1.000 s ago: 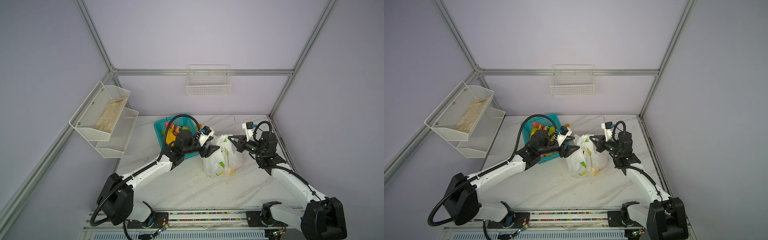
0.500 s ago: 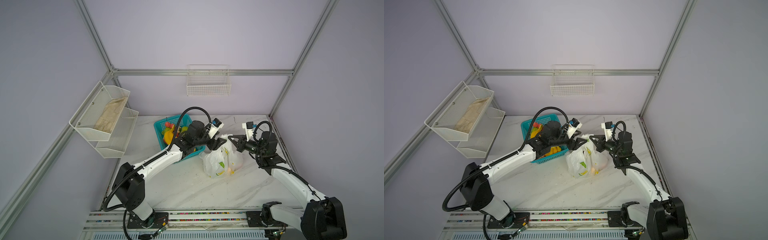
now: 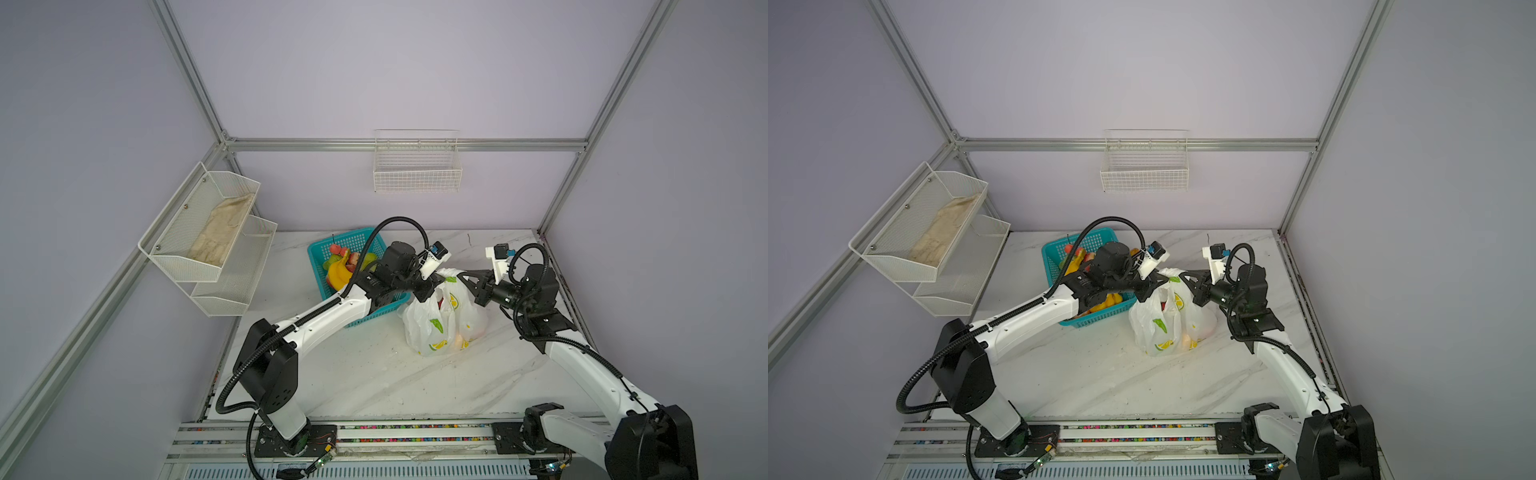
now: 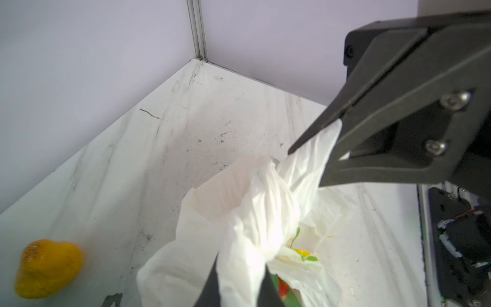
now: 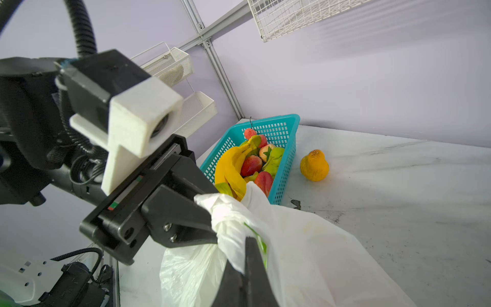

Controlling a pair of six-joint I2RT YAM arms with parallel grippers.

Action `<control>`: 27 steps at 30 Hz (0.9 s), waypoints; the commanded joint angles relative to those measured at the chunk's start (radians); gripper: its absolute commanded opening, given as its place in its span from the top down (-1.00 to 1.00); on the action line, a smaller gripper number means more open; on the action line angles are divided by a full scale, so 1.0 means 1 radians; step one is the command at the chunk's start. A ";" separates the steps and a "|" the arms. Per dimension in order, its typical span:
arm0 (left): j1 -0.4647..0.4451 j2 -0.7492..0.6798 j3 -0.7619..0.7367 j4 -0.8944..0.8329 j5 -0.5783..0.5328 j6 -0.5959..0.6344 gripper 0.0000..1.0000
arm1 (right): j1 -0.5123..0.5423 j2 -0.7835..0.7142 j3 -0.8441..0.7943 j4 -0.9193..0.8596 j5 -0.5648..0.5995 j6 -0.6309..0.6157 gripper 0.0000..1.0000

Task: Place the fake fruits into the plastic bag and tie a complex knot

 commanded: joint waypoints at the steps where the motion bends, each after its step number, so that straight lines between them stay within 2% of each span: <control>1: 0.003 -0.054 0.047 0.021 -0.006 0.121 0.93 | 0.025 -0.028 0.035 -0.018 0.024 -0.079 1.00; 3: 0.003 -0.077 0.018 0.035 -0.042 0.169 1.00 | 0.066 -0.034 0.045 -0.047 0.067 -0.146 0.96; 6: 0.008 -0.128 -0.037 0.056 -0.043 0.297 1.00 | 0.147 -0.035 0.067 -0.091 0.166 -0.265 0.59; 9: 0.019 -0.166 -0.084 0.058 0.016 0.410 1.00 | 0.181 -0.043 0.059 -0.084 0.234 -0.346 0.13; 12: 0.045 -0.186 -0.115 0.064 0.088 0.466 1.00 | 0.183 -0.074 0.021 -0.018 0.282 -0.390 -0.16; 14: 0.060 -0.195 -0.128 0.073 0.142 0.487 1.00 | 0.183 -0.089 -0.008 0.039 0.290 -0.421 -0.29; 20: 0.074 -0.198 -0.147 0.082 0.236 0.548 1.00 | 0.183 -0.038 -0.009 0.145 0.176 -0.465 -0.44; 25: 0.089 -0.189 -0.128 0.038 0.251 0.579 1.00 | 0.182 -0.023 0.039 0.025 0.202 -0.561 -0.48; 27: 0.097 -0.188 -0.123 0.031 0.266 0.586 1.00 | 0.183 -0.019 0.032 0.018 0.167 -0.571 -0.49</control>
